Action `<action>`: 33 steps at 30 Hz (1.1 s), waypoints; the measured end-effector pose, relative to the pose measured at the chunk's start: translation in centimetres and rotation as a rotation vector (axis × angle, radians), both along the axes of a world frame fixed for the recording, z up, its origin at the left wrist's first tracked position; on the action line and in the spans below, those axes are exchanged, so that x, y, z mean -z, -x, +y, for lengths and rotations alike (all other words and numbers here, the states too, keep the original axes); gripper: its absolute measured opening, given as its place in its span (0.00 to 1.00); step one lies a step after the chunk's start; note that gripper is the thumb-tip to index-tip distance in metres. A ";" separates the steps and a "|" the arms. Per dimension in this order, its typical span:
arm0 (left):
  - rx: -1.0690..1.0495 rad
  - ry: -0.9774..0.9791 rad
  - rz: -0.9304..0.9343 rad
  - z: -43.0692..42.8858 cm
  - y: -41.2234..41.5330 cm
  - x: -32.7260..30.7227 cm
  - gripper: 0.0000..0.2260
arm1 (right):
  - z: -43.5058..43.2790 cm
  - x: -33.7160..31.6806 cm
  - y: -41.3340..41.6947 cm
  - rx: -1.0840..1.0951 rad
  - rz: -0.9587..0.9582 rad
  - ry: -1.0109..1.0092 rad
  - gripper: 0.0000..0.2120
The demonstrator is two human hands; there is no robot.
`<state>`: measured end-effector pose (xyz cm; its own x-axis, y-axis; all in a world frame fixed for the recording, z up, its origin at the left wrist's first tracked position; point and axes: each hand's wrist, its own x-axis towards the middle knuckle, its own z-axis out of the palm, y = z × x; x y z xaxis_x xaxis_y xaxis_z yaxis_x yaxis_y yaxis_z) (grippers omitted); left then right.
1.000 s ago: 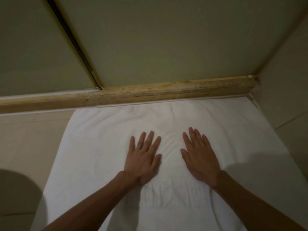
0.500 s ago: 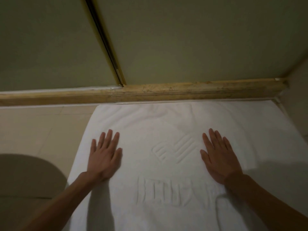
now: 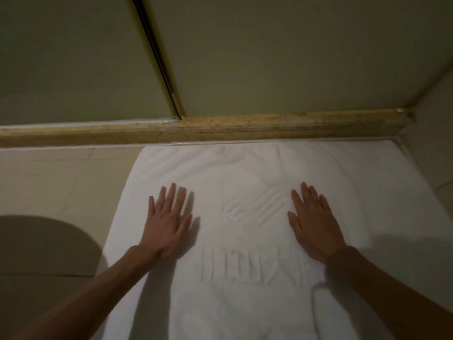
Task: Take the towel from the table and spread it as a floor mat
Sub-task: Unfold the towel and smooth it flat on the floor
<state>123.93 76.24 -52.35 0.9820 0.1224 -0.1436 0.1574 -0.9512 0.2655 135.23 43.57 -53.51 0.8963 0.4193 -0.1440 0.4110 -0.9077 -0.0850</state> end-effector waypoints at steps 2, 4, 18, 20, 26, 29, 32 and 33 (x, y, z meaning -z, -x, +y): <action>0.071 0.021 0.018 -3.8 0.3 -0.5 0.32 | 0.1 -0.4 1.7 -0.018 0.006 -0.045 0.31; 0.121 0.001 0.029 -7.7 0.9 -0.7 0.31 | 0.0 -0.6 3.7 -0.030 0.023 -0.063 0.32; 0.218 -0.098 0.036 -18.8 6.8 1.7 0.29 | -1.9 0.0 9.4 0.001 0.043 0.019 0.31; 0.183 -0.098 0.043 -16.8 7.9 1.7 0.28 | -2.0 0.0 9.4 -0.005 0.048 0.016 0.31; 0.013 -0.110 0.048 -9.7 12.4 1.6 0.28 | -2.0 -0.1 9.4 -0.012 0.047 0.001 0.31; -0.071 -0.113 0.076 -7.3 13.6 1.4 0.28 | -2.0 0.0 9.4 -0.021 0.039 0.011 0.33; -0.106 -0.112 0.090 -5.8 14.2 1.3 0.28 | -1.9 0.0 9.4 -0.022 0.062 0.018 0.35; -0.115 -0.117 0.095 -5.4 14.4 1.3 0.28 | -1.8 0.1 9.4 -0.015 0.063 0.017 0.35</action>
<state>109.57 70.86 -53.62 0.9434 0.2543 -0.2130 0.2857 -0.9491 0.1325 125.87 41.74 -53.58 0.8789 0.4297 -0.2070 0.4188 -0.9030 -0.0958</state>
